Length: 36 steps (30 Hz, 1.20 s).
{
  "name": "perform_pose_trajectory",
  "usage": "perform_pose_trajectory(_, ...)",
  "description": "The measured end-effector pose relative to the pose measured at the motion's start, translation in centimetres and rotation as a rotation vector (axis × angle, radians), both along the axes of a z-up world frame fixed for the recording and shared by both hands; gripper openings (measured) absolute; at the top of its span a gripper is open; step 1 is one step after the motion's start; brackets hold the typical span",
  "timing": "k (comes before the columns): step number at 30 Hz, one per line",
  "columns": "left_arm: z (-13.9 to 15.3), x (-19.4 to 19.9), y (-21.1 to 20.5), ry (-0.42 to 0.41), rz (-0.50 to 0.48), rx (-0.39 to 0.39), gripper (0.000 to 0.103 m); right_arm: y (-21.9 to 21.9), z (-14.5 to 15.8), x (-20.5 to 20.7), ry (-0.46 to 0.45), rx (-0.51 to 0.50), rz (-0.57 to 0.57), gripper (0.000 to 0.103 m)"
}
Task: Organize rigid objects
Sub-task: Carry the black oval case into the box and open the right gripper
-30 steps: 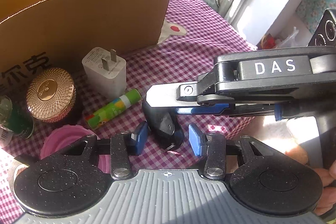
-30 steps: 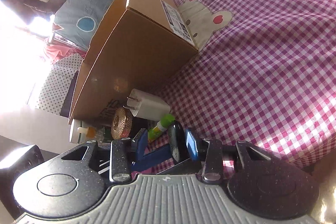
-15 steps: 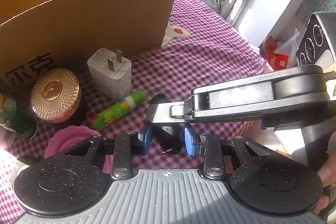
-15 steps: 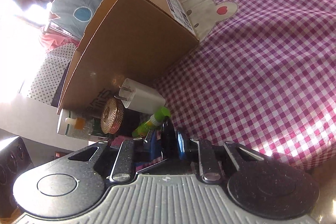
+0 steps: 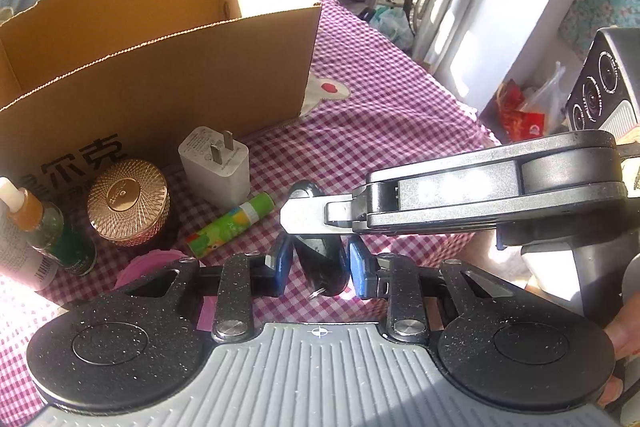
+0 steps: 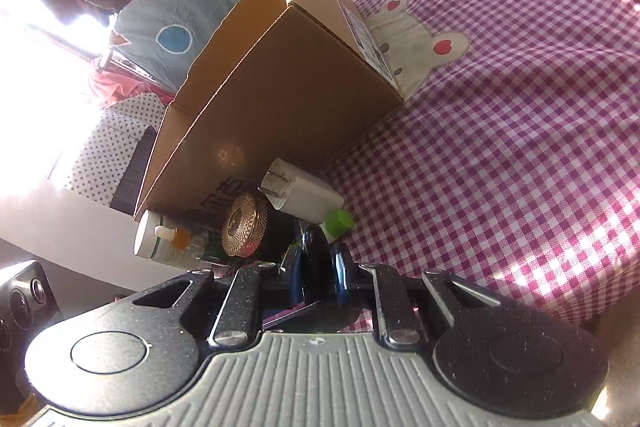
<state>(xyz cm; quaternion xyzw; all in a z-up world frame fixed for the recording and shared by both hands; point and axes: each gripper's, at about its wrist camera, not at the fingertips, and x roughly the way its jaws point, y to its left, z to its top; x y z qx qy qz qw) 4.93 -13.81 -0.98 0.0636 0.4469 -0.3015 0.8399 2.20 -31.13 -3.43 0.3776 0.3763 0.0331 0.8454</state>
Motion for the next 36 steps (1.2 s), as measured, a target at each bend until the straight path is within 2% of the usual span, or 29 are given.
perform_pose_trajectory(9, 5.8, -1.2, 2.3, -0.136, 0.059, -0.033, 0.029, 3.5, 6.2, 1.0, -0.155, -0.095, 0.089, 0.019)
perform_pose_trajectory(14, 9.0, -0.6, 4.2, -0.204, 0.117, -0.037, 0.029, 5.4, 9.6, 3.4, -0.234, -0.123, 0.170, 0.019)
perform_pose_trajectory(19, 11.4, 1.6, 5.9, -0.229, 0.180, -0.027, 0.029, 6.9, 12.2, 7.3, -0.260, -0.128, 0.253, 0.019)
perform_pose_trajectory(26, 12.2, 6.6, 7.9, -0.161, 0.242, -0.025, 0.029, 7.9, 13.5, 14.7, -0.197, -0.112, 0.356, 0.018)
perform_pose_trajectory(30, 11.4, 10.2, 8.8, -0.086, 0.272, -0.008, 0.029, 7.6, 12.4, 19.2, -0.116, -0.075, 0.395, 0.019)
perform_pose_trajectory(36, 8.7, 15.6, 10.4, 0.043, 0.299, 0.024, 0.029, 6.7, 9.1, 25.8, 0.031, -0.014, 0.418, 0.018)
